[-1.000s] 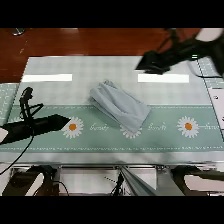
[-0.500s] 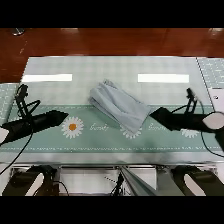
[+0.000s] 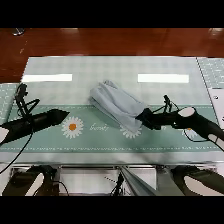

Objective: Fold the shirts.

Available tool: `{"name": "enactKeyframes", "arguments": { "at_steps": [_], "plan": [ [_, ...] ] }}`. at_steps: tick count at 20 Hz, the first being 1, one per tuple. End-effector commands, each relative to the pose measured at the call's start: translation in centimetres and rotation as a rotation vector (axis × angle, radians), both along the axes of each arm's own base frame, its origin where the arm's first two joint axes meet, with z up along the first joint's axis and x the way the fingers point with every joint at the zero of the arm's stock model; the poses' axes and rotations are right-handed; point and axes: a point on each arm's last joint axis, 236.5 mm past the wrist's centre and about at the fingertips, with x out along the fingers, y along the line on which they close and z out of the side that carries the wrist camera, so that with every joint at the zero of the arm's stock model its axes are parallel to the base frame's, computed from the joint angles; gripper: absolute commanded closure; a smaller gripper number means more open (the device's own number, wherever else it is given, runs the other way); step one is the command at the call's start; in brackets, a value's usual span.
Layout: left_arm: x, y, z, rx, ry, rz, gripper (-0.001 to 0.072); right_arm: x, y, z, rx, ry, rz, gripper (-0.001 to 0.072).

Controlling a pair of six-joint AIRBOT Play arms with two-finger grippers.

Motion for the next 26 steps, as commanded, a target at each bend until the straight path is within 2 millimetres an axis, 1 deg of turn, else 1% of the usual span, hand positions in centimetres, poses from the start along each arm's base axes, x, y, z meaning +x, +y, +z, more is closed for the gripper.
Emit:
{"name": "enactKeyframes", "arguments": {
  "at_steps": [1, 2, 3, 4, 6, 7, 9, 10, 11, 13, 15, 17, 18, 20, 21, 24, 26],
  "plan": [
    [0.0, -0.1, 0.0, -0.003, 0.002, -0.001, 0.0665, 2.5, 2.5, 0.2, 0.080, -0.026, 0.094, 0.0596],
    [0.0, -0.1, 0.0, -0.003, 0.002, -0.001, 0.0665, 3.2, 3.2, 1.3, 0.101, -0.064, 0.152, 0.0688],
    [0.0, -0.1, 0.0, -0.003, 0.002, -0.001, 0.0665, 4.3, 4.1, 3.4, 0.126, -0.119, 0.219, 0.0688],
    [0.0, -0.1, 0.0, -0.003, 0.002, -0.001, 0.0664, 5.8, 4.6, 5.9, 0.133, -0.185, 0.271, 0.0689],
    [0.0, -0.1, 0.0, -0.003, 0.002, -0.001, 0.0665, 8.9, 5.6, 12.5, 0.127, -0.323, 0.369, 0.0689],
    [0.0, -0.1, 0.0, -0.003, 0.002, -0.001, 0.0664, 10.5, 5.6, 16.0, 0.087, -0.389, 0.401, 0.0689],
    [0.0, -0.1, 0.0, -0.003, 0.002, -0.001, 0.0665, 12.8, 5.1, 22.9, 0.018, -0.510, 0.423, 0.0689],
    [0.0, -0.1, 0.0, -0.003, 0.002, -0.001, 0.0665, 13.6, 4.4, 25.8, -0.026, -0.563, 0.421, 0.0689],
    [0.0, -0.1, 0.0, -0.003, 0.002, -0.001, 0.0665, 14.2, 3.4, 28.4, -0.080, -0.604, 0.414, 0.0689],
    [-0.1, -0.1, 0.0, -0.003, 0.002, -0.002, 0.0664, 14.6, 0.7, 32.2, -0.182, -0.652, 0.389, 0.0689],
    [-0.3, -0.2, -0.1, -0.004, 0.012, -0.010, 0.0665, 14.5, -2.9, 34.9, -0.257, -0.663, 0.338, 0.0689],
    [-0.8, -0.4, -0.3, -0.005, 0.029, -0.027, 0.0665, 14.0, -7.1, 36.6, -0.298, -0.644, 0.256, 0.0689],
    [-1.0, -0.5, -0.4, -0.005, 0.038, -0.035, 0.0664, 13.6, -9.2, 37.0, -0.312, -0.627, 0.210, 0.0688],
    [-1.4, -0.7, -0.6, -0.006, 0.051, -0.047, 0.0664, 12.0, -13.7, 37.1, -0.343, -0.563, 0.133, 0.0689],
    [-1.5, -0.7, -0.6, -0.006, 0.054, -0.049, 0.0665, 10.9, -15.9, 36.9, -0.365, -0.523, 0.104, 0.0689],
    [-1.6, -0.8, -0.7, -0.007, 0.060, -0.054, 0.0664, 7.3, -22.9, 35.8, -0.460, -0.377, -0.013, 0.0688],
    [-1.6, -0.8, -0.7, -0.007, 0.060, -0.054, 0.0664, 4.8, -26.7, 34.9, -0.506, -0.280, -0.086, 0.0689]
  ]
}}
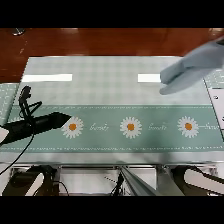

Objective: Fold the shirts.

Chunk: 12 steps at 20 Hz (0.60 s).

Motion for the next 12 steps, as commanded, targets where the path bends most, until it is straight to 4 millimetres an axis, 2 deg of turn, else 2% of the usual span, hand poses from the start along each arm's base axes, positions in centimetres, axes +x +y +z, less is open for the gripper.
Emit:
{"name": "enactKeyframes", "arguments": {
  "at_steps": [1, 4, 8, 10, 12],
  "plan": [
    [-0.2, -0.1, -0.1, 0.000, 0.006, -0.006, 0.0665, -5.3, -6.9, -1.2, -0.049, 0.135, -0.191, 0.0689],
    [-0.2, -0.1, -0.1, 0.000, 0.006, -0.007, 0.0664, -9.2, -10.4, -3.1, -0.045, 0.207, -0.354, 0.0689],
    [-0.2, -0.1, -0.1, 0.002, 0.004, -0.009, 0.0664, -19.0, -16.0, -8.0, -0.105, 0.418, -0.685, 0.0688],
    [-0.2, -0.1, -0.1, 0.002, 0.004, -0.008, 0.0665, -24.1, -17.2, -9.5, -0.116, 0.502, -0.851, 0.0689],
    [-0.2, -0.1, -0.1, 0.002, 0.004, -0.008, 0.0665, -28.1, -17.4, -10.5, -0.111, 0.559, -1.003, 0.0688]
  ]
}}
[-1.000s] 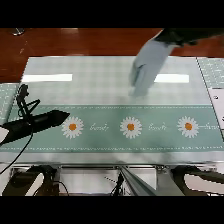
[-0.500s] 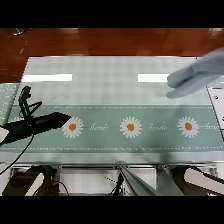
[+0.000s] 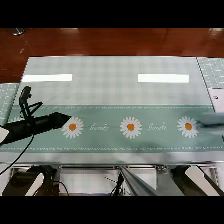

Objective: Fold the shirts.

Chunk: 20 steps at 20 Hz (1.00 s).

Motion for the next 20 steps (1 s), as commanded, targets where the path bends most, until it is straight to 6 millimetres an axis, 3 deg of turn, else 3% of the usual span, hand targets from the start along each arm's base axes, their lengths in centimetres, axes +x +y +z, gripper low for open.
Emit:
{"name": "enactKeyframes", "arguments": {
  "at_steps": [1, 2, 3, 4, 5, 8, 9, 11, 12, 13, 14, 15, 17, 18, 20],
  "plan": [
    [0.0, 0.0, 0.0, 0.001, 0.001, -0.001, 0.0665, -8.5, -0.9, -2.4, -0.031, 0.145, -0.294, 0.0688],
    [0.0, 0.0, 0.0, 0.001, 0.001, -0.001, 0.0664, -10.1, -0.9, -2.8, -0.043, 0.181, -0.363, 0.0669],
    [0.0, 0.0, 0.0, 0.001, 0.000, 0.000, 0.0665, -11.8, -0.9, -3.0, -0.062, 0.231, -0.427, 0.0486],
    [0.1, 0.0, 0.0, 0.001, -0.003, 0.002, 0.0665, -13.1, -0.9, -3.2, -0.075, 0.278, -0.463, 0.0242],
    [0.1, 0.0, 0.0, 0.001, -0.003, 0.002, 0.0664, -13.6, -0.9, -3.2, -0.083, 0.292, -0.473, 0.0067],
    [0.2, 0.1, 0.1, 0.000, -0.007, 0.005, 0.0665, -12.2, -1.5, -3.2, -0.102, 0.239, -0.435, 0.0081],
    [0.7, 0.2, 0.4, 0.001, -0.023, 0.016, 0.0665, -10.5, -1.7, -3.2, -0.106, 0.178, -0.371, 0.0081],
    [2.3, 0.7, 1.9, 0.013, -0.086, 0.037, 0.0665, -4.8, -2.2, -2.3, -0.111, -0.054, -0.257, 0.0121],
    [3.3, 0.7, 3.1, 0.022, -0.116, 0.029, 0.0666, -0.9, -2.2, -1.0, -0.102, -0.219, -0.213, 0.0273],
    [4.4, 0.6, 4.5, 0.025, -0.137, 0.022, 0.0666, 3.3, -1.7, 1.2, -0.087, -0.410, -0.142, 0.0495],
    [5.8, 0.5, 6.2, 0.025, -0.156, 0.014, 0.0666, 7.3, -0.8, 3.7, -0.070, -0.581, -0.049, 0.0659],
    [7.3, 0.2, 8.0, 0.024, -0.174, 0.000, 0.0666, 10.8, 0.7, 5.8, -0.034, -0.719, 0.027, 0.0687],
    [10.2, -1.4, 12.4, 0.022, -0.231, -0.076, 0.0666, 16.2, 5.4, 7.2, 0.021, -0.802, 0.229, 0.0687],
    [11.4, -3.0, 14.6, 0.018, -0.257, -0.131, 0.0666, 18.6, 9.0, 6.6, 0.030, -0.781, 0.384, 0.0687],
    [13.0, -6.0, 17.4, 0.082, -0.336, -0.276, 0.0667, 21.8, 16.7, 3.2, 0.024, -0.677, 0.656, 0.0688]
  ]
}}
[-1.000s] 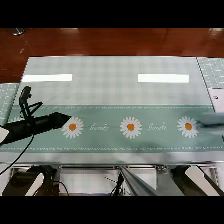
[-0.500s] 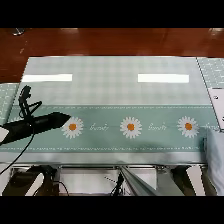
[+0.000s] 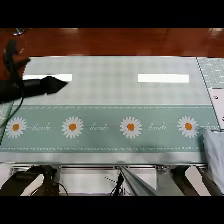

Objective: Fold the shirts.

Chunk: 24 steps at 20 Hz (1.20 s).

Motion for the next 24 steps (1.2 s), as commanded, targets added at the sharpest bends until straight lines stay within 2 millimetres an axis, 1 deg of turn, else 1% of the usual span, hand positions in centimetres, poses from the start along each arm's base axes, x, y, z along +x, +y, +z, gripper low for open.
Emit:
{"name": "enactKeyframes", "arguments": {
  "at_steps": [1, 2, 3, 4, 5, 7, 8, 9, 10, 12, 14, 24],
  "plan": [
    [3.4, -2.7, 3.2, 0.180, -0.085, -0.146, 0.0667, 6.3, 12.4, -2.2, -0.140, -0.017, 0.398, 0.0688],
    [4.3, -1.1, 1.7, 0.281, -0.044, -0.085, 0.0666, 6.8, 14.7, -4.2, -0.206, 0.038, 0.465, 0.0688],
    [4.8, 0.8, -0.2, 0.371, 0.001, -0.021, 0.0666, 6.7, 15.9, -6.8, -0.293, 0.121, 0.522, 0.0688],
    [4.5, 2.6, -2.8, 0.453, 0.065, 0.014, 0.0666, 6.3, 16.2, -9.4, -0.378, 0.218, 0.559, 0.0688],
    [3.6, 3.7, -5.7, 0.495, 0.140, 0.027, 0.0666, 5.9, 15.8, -12.2, -0.451, 0.319, 0.569, 0.0688],
    [1.4, 4.4, -11.4, 0.519, 0.275, 0.021, 0.0665, 4.9, 15.3, -17.3, -0.479, 0.470, 0.550, 0.0688],
    [0.4, 4.7, -13.5, 0.533, 0.321, 0.011, 0.0665, 4.3, 15.1, -19.2, -0.460, 0.522, 0.538, 0.0688],
    [-0.3, 5.1, -14.8, 0.541, 0.354, 0.010, 0.0665, 3.8, 15.0, -20.7, -0.452, 0.564, 0.543, 0.0688],
    [-0.6, 5.7, -15.3, 0.550, 0.371, 0.015, 0.0665, 3.4, 14.9, -21.4, -0.451, 0.594, 0.549, 0.0688],
    [-0.7, 6.4, -15.4, 0.555, 0.389, 0.027, 0.0664, 2.7, 14.8, -21.7, -0.449, 0.629, 0.560, 0.0688],
    [-0.6, 6.7, -15.4, 0.552, 0.392, 0.037, 0.0665, 1.9, 14.7, -21.8, -0.444, 0.662, 0.567, 0.0688],
    [-0.6, 6.7, -15.4, 0.551, 0.391, 0.037, 0.0665, 1.9, 14.7, -21.8, -0.444, 0.663, 0.568, 0.0688]
  ]
}}
